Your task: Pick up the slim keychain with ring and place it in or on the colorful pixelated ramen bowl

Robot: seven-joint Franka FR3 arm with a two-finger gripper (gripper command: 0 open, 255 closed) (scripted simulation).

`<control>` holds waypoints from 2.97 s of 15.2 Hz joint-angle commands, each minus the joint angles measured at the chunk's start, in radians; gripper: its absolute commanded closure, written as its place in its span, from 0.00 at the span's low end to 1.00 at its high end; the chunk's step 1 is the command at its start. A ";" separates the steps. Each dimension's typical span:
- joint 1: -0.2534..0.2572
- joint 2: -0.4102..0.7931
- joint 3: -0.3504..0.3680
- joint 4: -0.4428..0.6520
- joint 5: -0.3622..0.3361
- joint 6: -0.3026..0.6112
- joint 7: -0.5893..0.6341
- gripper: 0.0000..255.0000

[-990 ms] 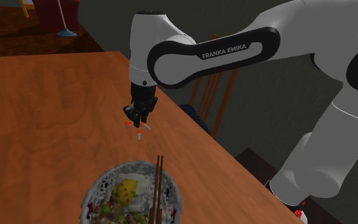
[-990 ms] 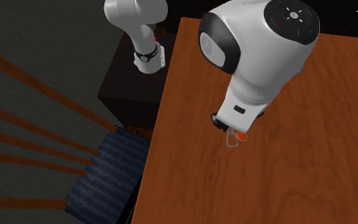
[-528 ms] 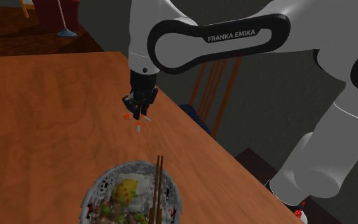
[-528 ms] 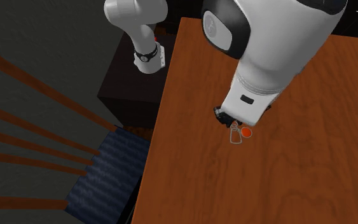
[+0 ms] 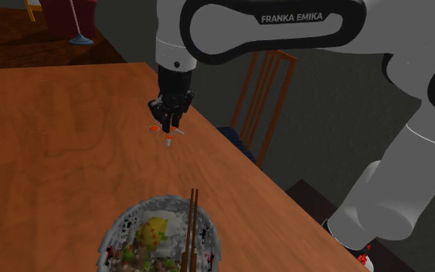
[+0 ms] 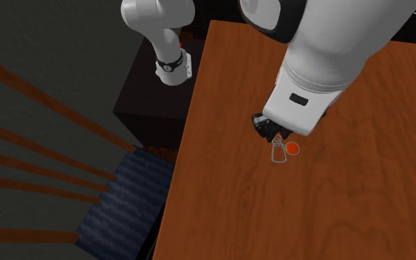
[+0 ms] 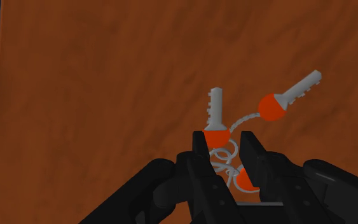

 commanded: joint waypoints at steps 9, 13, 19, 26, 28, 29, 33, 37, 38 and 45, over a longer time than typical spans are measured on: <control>0.006 0.020 0.004 0.158 -0.010 -0.140 0.008 1.00; 0.031 -0.028 0.029 0.120 0.008 -0.145 0.059 1.00; 0.087 -0.105 0.085 0.048 0.039 -0.139 0.168 1.00; 0.156 -0.146 0.167 0.023 0.056 -0.145 0.318 1.00; 0.176 -0.147 0.194 0.026 0.055 -0.148 0.365 1.00; 0.186 -0.146 0.209 0.030 0.053 -0.150 0.390 1.00; 0.213 -0.139 0.247 0.028 0.046 -0.143 0.456 1.00; 0.213 -0.151 0.245 -0.036 0.055 -0.087 0.451 1.00; 0.213 -0.153 0.245 -0.052 0.056 -0.074 0.450 1.00; 0.216 -0.160 0.246 -0.152 0.062 0.021 0.447 1.00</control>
